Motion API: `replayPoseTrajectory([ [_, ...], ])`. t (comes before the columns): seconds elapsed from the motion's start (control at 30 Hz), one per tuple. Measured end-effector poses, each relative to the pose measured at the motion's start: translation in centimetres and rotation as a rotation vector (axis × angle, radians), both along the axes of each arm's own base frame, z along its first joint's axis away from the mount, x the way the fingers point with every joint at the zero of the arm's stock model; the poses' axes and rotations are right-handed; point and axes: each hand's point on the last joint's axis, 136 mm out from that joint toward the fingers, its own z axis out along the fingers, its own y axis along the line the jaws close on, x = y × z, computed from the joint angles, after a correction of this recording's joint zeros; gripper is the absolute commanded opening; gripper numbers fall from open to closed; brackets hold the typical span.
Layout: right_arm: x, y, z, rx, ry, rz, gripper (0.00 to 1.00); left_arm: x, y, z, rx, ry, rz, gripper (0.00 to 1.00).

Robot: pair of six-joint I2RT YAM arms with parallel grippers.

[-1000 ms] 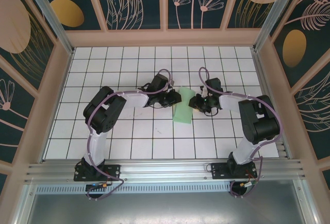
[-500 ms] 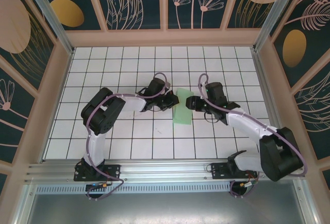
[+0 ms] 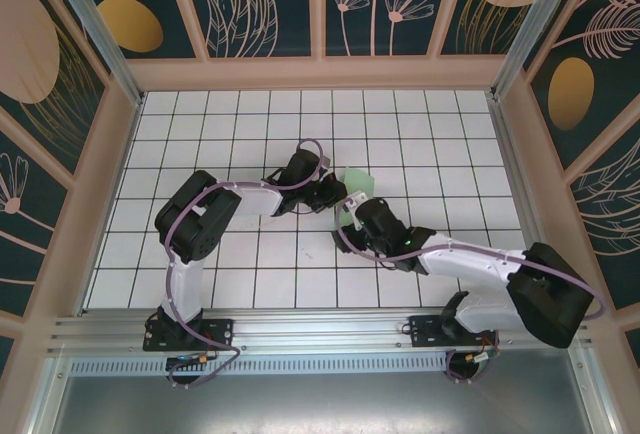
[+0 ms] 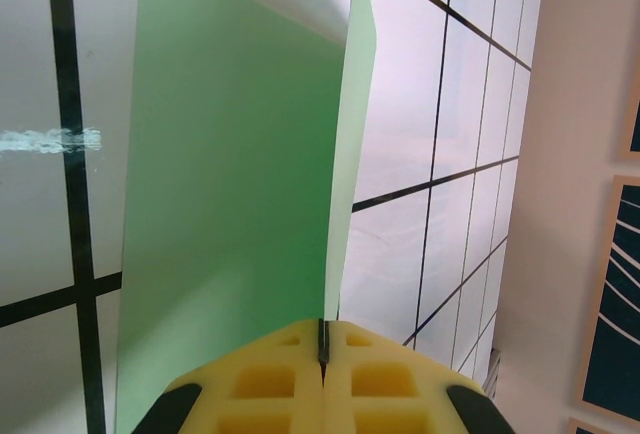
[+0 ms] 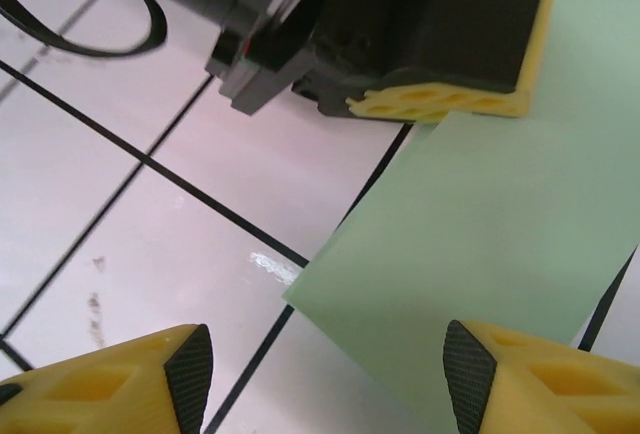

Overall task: Fold a paper plane with a square sheet of paper (pick it up from the middle)
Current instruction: Fold the triangle a second time at the center of the table.

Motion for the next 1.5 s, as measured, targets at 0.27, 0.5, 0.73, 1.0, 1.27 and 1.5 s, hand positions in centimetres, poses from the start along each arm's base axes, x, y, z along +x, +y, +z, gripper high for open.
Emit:
replayPoseTrajectory([
  [0.27,1.4,0.6,-1.4,-0.185,-0.111,-0.002,0.63,-0.1,0.1,-0.1,0.005,0.005,0.0,0.08],
  [0.5,2.0,0.7,-1.8,-0.267,-0.169,0.003,0.47,-0.1,0.1,-0.2,0.012,0.013,0.0,0.09],
  [0.73,2.2,0.7,-1.7,-0.306,-0.202,-0.01,0.31,0.2,-0.1,0.2,0.014,0.0,-0.004,0.09],
  [1.0,2.5,0.6,-1.3,-0.308,-0.217,-0.027,0.07,0.1,0.3,-0.3,0.042,0.006,0.001,0.12],
  [1.27,2.5,0.8,-1.4,-0.285,-0.196,-0.021,0.0,0.2,0.5,-0.2,0.059,-0.006,0.001,0.29],
  [1.5,2.5,1.3,-0.7,-0.184,-0.132,0.003,0.0,1.0,1.6,1.8,0.07,-0.058,0.047,0.49],
])
